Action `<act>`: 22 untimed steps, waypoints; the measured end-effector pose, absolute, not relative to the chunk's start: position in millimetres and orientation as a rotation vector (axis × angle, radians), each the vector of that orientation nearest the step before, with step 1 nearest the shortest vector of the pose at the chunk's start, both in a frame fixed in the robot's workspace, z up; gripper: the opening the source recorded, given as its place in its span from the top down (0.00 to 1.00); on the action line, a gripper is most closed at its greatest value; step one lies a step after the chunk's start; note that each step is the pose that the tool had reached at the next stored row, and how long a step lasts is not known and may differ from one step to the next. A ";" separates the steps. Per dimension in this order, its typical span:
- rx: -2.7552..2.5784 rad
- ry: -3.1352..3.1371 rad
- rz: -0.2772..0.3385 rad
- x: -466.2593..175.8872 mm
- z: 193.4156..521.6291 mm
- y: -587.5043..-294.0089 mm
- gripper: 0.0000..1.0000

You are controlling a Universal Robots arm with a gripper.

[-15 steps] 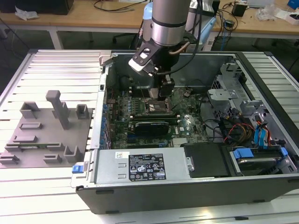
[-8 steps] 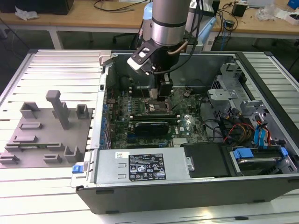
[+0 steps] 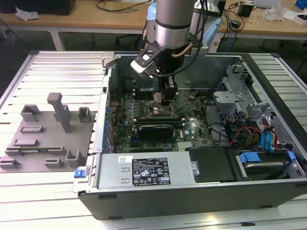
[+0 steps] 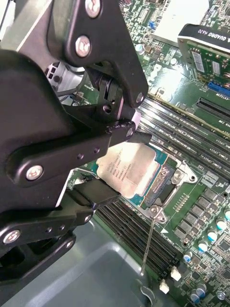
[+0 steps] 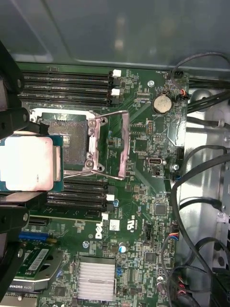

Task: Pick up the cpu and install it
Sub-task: 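Place the cpu into insertion slot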

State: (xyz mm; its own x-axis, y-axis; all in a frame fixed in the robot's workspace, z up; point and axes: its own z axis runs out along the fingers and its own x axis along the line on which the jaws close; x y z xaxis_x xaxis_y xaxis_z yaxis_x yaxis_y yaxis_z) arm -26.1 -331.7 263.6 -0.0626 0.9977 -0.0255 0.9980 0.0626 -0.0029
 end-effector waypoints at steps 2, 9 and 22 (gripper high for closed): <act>2.139 2.278 -0.030 -26.1 263.3 -331.6 0.45; 2.139 2.278 -0.030 -26.0 261.1 -331.6 0.45; 2.139 2.278 -0.030 -26.0 248.0 -326.1 0.45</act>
State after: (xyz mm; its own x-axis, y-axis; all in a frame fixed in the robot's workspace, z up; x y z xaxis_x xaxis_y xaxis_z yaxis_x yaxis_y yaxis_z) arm -26.0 -326.1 248.0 -0.0626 0.9977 -0.0252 0.9980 0.0626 -0.0027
